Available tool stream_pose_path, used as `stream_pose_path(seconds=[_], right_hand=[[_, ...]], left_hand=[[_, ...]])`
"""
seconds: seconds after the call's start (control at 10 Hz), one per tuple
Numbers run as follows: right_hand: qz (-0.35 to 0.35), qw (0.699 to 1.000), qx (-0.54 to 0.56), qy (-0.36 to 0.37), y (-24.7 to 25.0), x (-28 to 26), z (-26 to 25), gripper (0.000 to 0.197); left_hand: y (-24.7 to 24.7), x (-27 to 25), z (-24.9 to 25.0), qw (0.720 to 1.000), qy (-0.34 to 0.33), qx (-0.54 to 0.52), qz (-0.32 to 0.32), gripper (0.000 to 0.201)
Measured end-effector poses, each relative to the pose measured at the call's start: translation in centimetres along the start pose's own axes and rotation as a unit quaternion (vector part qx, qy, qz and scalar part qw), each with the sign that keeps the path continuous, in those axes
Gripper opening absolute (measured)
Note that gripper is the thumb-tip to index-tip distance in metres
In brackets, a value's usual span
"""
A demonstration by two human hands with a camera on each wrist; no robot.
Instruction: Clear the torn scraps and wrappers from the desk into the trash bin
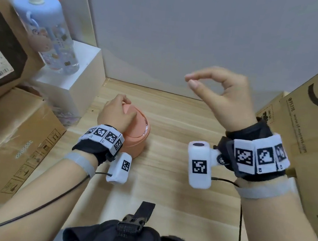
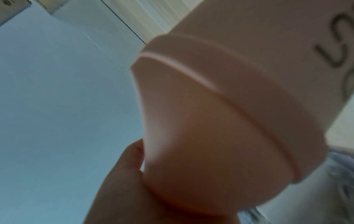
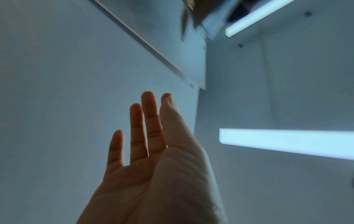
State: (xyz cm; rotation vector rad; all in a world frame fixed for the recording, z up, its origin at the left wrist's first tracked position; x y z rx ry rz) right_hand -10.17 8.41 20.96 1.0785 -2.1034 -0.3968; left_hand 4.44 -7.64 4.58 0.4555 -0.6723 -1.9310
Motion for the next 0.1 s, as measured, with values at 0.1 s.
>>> stream_pose_path(seconds=[0.1], right_hand=[[0.09,0.993,0.024,0.073,5.28,0.47,-4.86,0.007]], left_hand=[[-0.45,0.21,-0.02,0.998,0.037,-0.032,0.028,0.034]])
Point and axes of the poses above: each hand's wrist, its own x-axis towards the middle knuckle, its own y-axis out of the back of the hand, z = x × y, the point moved 5 cm from there along x, towards the middle knuckle, and after that the axes turned 3 degrees about -x, right-handed, at the moved point
